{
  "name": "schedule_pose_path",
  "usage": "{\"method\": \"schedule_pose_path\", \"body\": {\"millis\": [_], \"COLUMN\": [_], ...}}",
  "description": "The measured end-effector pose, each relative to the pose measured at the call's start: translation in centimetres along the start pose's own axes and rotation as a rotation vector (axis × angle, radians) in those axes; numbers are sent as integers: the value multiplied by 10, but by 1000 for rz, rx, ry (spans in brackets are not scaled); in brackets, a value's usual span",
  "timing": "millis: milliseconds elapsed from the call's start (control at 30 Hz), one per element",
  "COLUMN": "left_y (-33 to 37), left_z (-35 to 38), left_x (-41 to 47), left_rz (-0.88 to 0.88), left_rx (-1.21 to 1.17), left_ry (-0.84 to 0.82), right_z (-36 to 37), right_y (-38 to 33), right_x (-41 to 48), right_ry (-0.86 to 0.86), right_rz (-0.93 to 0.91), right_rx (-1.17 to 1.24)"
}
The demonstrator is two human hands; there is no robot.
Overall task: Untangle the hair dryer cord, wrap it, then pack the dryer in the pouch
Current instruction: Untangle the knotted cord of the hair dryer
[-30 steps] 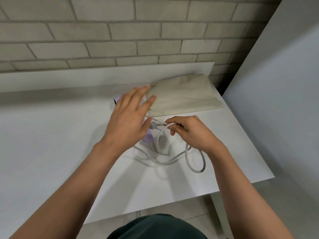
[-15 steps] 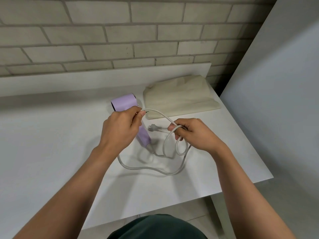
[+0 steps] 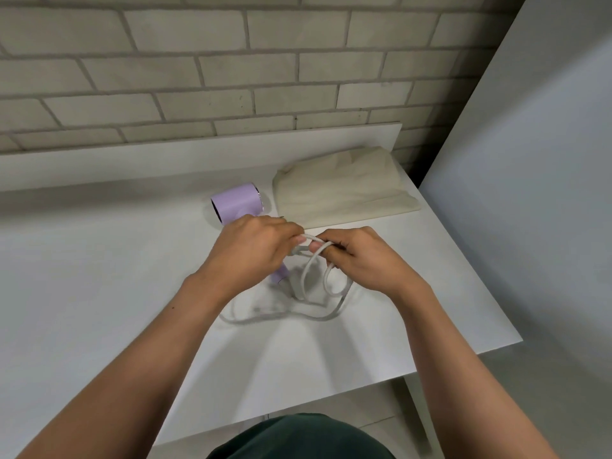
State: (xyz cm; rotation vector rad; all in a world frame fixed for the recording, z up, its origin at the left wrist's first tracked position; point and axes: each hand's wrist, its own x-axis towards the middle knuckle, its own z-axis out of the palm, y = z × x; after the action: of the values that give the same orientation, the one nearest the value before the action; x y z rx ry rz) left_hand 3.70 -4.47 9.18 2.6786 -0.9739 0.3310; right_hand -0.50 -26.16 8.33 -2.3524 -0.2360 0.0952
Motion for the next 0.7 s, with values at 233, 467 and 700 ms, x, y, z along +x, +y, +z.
{"method": "schedule_pose_path", "body": {"millis": [233,467,700], "left_y": [-21,-27,-29], "left_z": [-15,-17,-2], "left_x": [-11,-16,-25], "left_rz": [-356,-530,-375], "left_rx": [-189,-193,-11], "left_ry": [224,135,-146], "right_z": [-1,4,4], "right_y": [17,8,5], "right_x": [-2,-2,0], "right_ry": [-212,-90,-32], "right_rz": [193,165,58], "right_rx": [26,222,154]}}
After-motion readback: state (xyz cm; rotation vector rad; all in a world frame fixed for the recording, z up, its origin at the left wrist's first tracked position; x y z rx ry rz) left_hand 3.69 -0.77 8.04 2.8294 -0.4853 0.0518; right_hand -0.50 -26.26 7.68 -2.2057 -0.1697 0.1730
